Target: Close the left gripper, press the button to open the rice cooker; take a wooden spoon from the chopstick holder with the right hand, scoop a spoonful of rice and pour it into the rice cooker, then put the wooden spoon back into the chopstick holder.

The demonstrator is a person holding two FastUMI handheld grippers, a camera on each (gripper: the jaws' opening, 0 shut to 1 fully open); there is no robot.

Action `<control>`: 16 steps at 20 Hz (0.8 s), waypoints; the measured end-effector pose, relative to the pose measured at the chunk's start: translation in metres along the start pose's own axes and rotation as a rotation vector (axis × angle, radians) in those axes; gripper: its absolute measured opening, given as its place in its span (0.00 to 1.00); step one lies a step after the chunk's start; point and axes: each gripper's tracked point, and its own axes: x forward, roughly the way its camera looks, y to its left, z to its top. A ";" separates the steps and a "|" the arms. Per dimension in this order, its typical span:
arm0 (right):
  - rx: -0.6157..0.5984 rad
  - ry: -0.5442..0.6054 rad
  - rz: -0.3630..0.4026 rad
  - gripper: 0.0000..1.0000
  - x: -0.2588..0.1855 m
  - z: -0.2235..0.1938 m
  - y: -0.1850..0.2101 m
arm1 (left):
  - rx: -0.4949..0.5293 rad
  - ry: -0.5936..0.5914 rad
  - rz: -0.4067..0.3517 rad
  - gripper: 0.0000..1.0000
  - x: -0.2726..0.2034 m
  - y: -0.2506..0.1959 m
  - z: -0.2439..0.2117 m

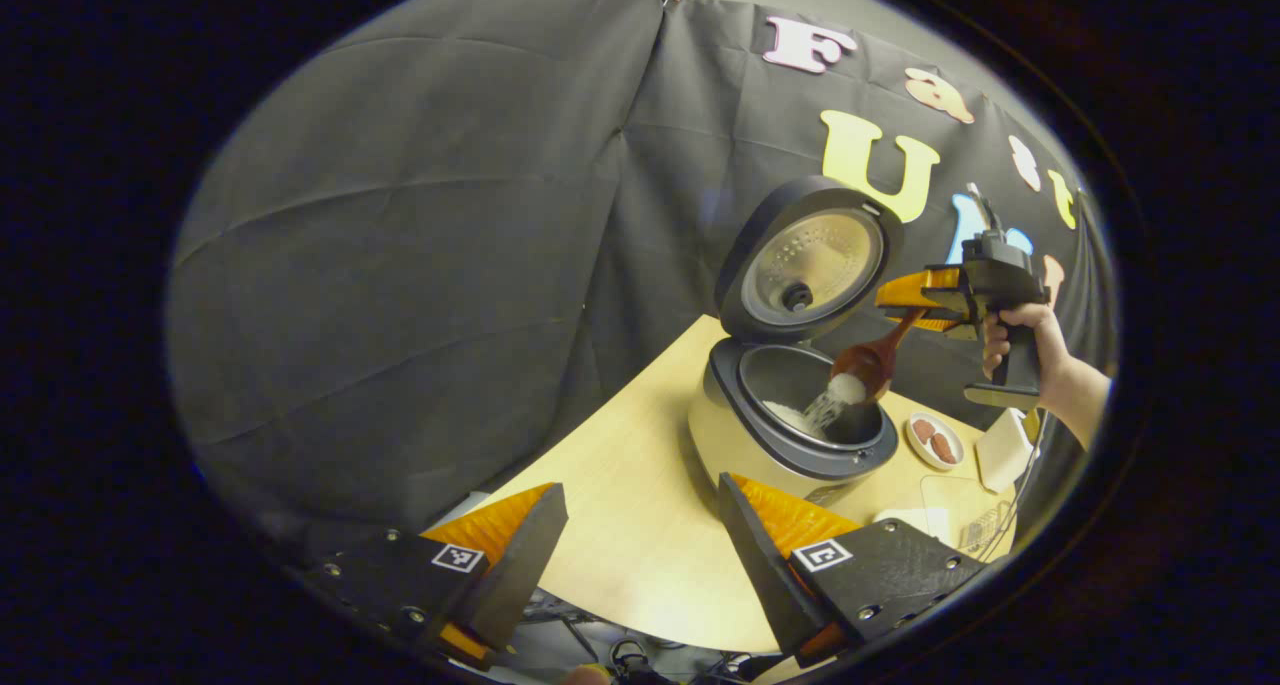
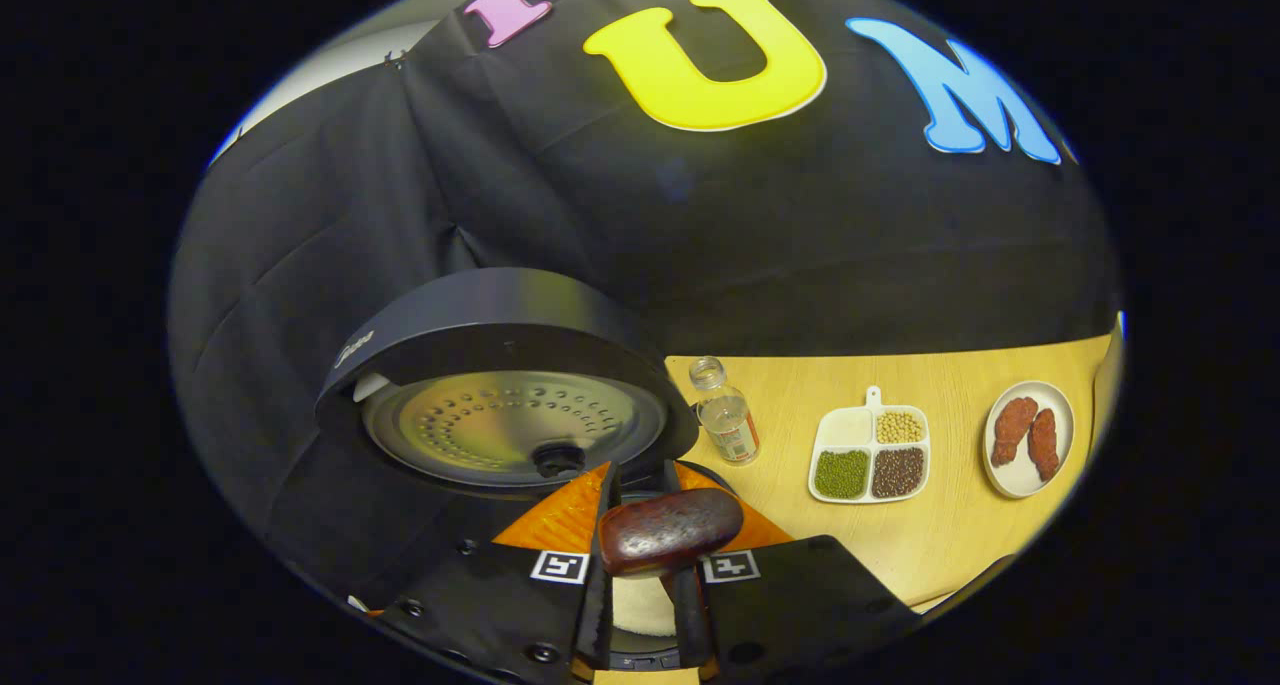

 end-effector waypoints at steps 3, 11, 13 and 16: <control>-0.098 -0.014 0.004 0.27 -0.001 0.003 0.010 | 0.007 0.000 0.002 0.96 0.001 0.003 0.000; -0.307 -0.033 0.034 0.27 -0.007 0.000 0.040 | 0.025 -0.010 0.007 0.96 -0.003 0.016 0.006; -0.362 -0.049 0.045 0.27 -0.010 0.000 0.049 | 0.039 -0.001 0.007 0.96 -0.005 0.016 0.001; -0.491 -0.077 0.056 0.27 -0.017 -0.002 0.062 | 0.081 -0.023 0.012 0.96 -0.010 0.016 0.005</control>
